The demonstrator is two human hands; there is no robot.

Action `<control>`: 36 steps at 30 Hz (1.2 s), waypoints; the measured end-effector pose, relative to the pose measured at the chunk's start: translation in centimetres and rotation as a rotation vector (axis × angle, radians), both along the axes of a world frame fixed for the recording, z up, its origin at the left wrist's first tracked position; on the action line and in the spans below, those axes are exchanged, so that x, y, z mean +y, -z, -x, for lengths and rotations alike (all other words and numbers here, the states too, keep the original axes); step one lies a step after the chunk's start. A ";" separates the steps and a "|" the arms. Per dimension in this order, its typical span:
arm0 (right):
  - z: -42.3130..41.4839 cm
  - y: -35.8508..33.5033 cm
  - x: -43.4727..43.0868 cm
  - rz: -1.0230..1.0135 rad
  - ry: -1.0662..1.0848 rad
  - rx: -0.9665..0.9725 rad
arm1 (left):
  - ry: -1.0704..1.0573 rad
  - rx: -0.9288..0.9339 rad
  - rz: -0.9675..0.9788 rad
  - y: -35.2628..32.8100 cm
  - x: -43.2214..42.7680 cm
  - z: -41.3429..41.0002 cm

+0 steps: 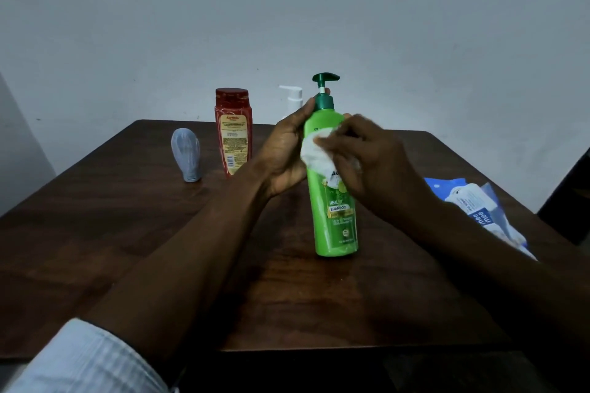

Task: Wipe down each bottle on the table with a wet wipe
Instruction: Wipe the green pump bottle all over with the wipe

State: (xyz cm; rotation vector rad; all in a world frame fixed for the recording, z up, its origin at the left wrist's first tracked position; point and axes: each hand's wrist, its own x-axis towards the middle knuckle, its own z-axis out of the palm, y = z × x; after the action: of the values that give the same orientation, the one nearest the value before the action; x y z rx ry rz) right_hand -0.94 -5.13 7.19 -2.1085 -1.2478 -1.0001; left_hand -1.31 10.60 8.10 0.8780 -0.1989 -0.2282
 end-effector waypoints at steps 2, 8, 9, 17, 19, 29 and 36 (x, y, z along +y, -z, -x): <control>1.3 1.7 -0.4 0.110 -0.021 -0.052 | -0.027 -0.006 -0.015 0.2 0.1 -0.2; 4.5 4.4 -2.0 0.342 -0.036 -0.094 | -0.023 -0.052 -0.045 0.4 0.4 -0.7; 4.1 4.1 -1.9 0.344 -0.042 -0.079 | -0.012 -0.055 -0.055 0.4 0.3 -0.6; 0.7 1.2 -0.7 0.121 -0.018 -0.018 | 0.017 -0.038 -0.050 0.1 0.1 -0.1; 1.5 1.9 -0.9 0.159 -0.018 -0.031 | -0.003 -0.049 -0.071 0.2 0.1 -0.1; 5.5 6.5 -3.9 0.370 -0.080 -0.034 | -0.045 -0.066 -0.029 0.7 0.5 -0.8; 1.3 1.3 -1.4 0.098 -0.041 0.000 | -0.009 -0.063 0.009 0.8 0.3 -1.2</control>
State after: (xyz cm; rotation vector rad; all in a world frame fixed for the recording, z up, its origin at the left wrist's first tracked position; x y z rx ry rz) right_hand -2.24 -6.57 5.90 -2.1472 -1.3590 -0.9388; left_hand -0.16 10.86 7.31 0.8772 -0.2548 -0.1910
